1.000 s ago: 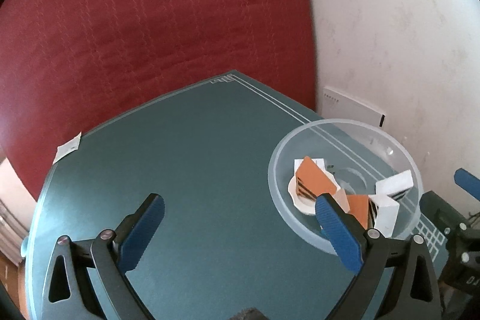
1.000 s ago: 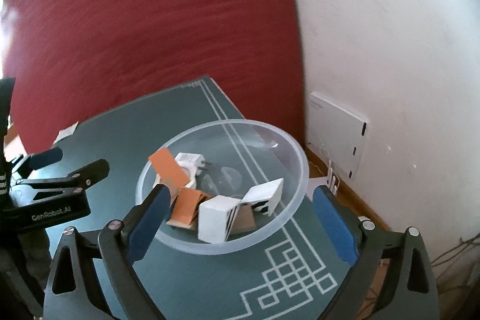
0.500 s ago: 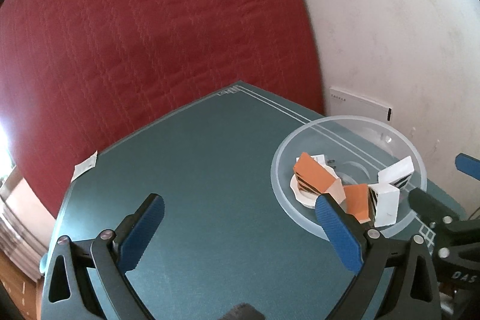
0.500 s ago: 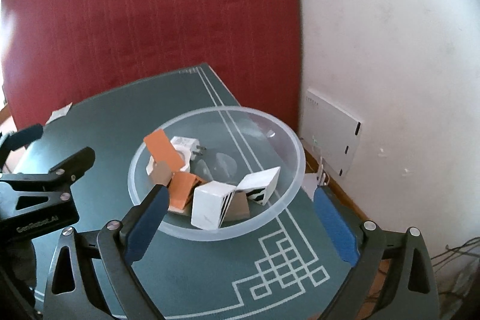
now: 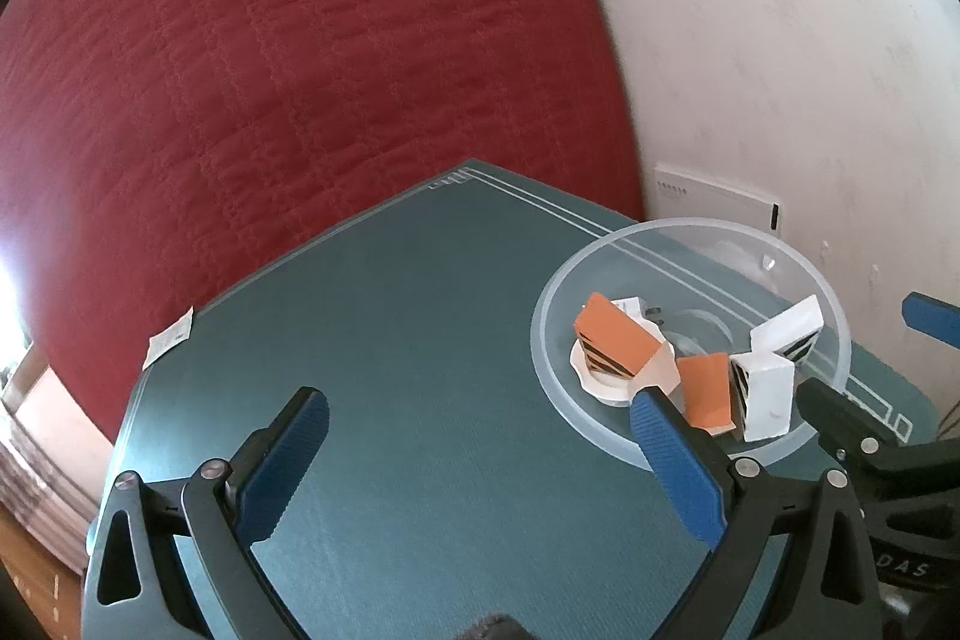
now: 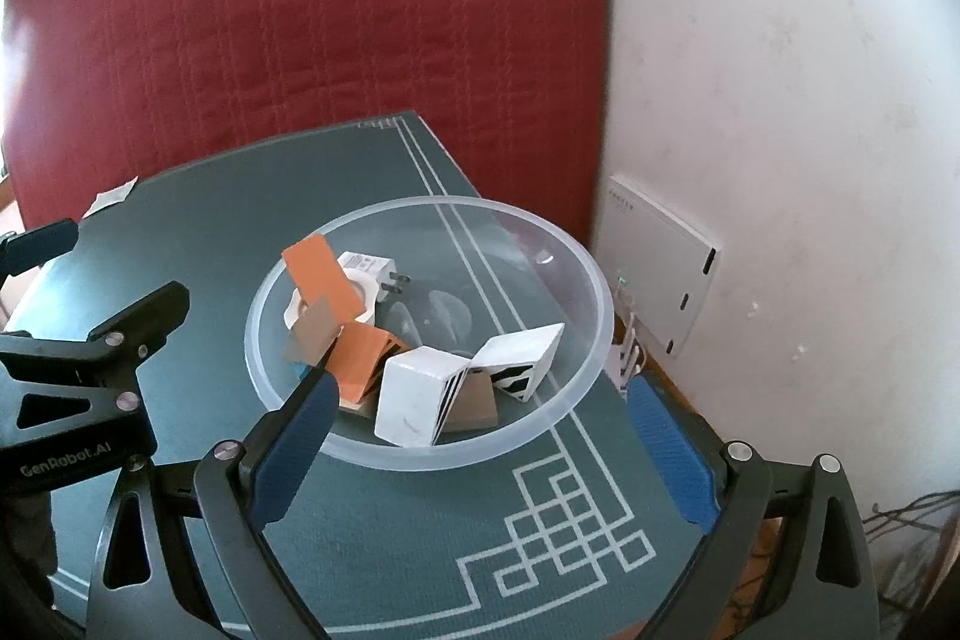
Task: Organize rigid objects
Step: 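Withdraw both open tools from the bin and hold still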
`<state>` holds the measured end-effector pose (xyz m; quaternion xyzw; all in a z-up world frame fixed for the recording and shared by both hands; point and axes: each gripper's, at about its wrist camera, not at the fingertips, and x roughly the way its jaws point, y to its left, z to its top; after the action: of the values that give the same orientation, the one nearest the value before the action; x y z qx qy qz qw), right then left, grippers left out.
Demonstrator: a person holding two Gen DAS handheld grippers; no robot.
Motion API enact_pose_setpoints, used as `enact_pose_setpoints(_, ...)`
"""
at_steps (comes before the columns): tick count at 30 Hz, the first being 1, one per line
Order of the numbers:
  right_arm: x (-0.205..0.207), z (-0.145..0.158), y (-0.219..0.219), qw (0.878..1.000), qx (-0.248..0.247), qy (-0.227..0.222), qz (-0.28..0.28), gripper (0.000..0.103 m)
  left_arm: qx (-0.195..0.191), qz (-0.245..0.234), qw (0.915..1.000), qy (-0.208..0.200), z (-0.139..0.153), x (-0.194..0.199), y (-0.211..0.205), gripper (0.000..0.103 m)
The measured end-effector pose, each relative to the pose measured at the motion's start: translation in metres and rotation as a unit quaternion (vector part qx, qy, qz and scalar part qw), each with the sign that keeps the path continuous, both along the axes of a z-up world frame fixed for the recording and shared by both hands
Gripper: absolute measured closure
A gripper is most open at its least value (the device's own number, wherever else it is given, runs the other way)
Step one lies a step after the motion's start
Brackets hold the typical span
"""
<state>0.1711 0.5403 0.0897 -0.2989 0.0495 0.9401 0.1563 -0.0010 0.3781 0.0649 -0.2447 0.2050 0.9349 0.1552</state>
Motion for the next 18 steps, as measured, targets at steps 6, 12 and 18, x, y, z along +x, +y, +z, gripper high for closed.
enact_pose_setpoints(6,0.0012,0.0014,-0.0001,1.000,0.007,-0.004,-0.001,0.005,-0.004,0.006,1.0000,-0.006,-0.0015,-0.0040,-0.0013,0.001)
enact_pose_setpoints(12,0.0033,0.0020,-0.0009,1.000,0.010,-0.008,0.000,0.005,-0.008,0.002,0.9999,-0.007,-0.0012,0.0035,0.0001,0.001)
enact_pose_setpoints(18,0.0057,0.0020,-0.0007,1.000,0.010,-0.010,-0.001,0.005,-0.007,0.004,0.9999,-0.012,-0.0021,0.0032,-0.0014,0.001)
